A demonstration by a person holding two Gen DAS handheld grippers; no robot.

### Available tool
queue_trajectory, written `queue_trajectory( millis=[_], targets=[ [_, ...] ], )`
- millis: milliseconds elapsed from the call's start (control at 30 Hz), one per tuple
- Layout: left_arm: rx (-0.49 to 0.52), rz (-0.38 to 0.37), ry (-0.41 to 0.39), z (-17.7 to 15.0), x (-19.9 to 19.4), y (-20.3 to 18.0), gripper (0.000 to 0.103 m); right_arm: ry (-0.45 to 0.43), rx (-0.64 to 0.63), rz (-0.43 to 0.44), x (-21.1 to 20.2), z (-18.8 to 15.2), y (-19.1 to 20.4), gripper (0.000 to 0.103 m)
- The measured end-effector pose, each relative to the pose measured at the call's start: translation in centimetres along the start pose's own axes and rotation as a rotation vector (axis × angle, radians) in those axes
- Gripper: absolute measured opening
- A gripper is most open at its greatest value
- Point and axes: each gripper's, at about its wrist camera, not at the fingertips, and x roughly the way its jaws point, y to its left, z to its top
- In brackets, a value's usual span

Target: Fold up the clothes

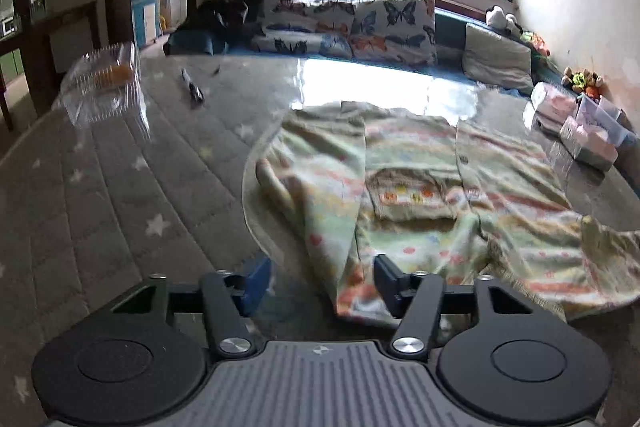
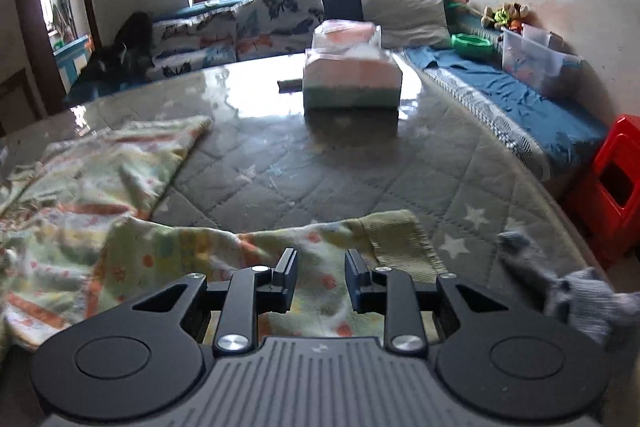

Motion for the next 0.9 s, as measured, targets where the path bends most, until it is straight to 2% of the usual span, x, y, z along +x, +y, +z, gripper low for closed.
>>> queue_trajectory(
  millis=[333,567,733,833,900],
  targets=[
    [0.092,-0.003,-0.067,5.5,4.7,-2.9,0.069,0.010,0.006,-0.037,1.6,0.3,-0.6,0.027],
    [0.157,0.022,-0.010,7.9,12.0,-5.6,0.064,0.006,0.014,-0.037,1.7,0.3,-0.5,0.031],
    [0.164,0.041,0.048,8.6,15.7,-5.9,0.043,0.008,-0.002,-0.043,1.8,0.4,-0.2,0.034],
    [0.175,0.063,0.042,8.5,16.2,-5.6,0.031,0.009,-0.003,-0.041,1.9,0.4,-0.2,0.036],
    [0.182,0.079,0.037,8.4,16.6,-5.4,0.014,0.008,-0.004,-0.043,2.0,0.5,-0.2,0.036]
  ],
)
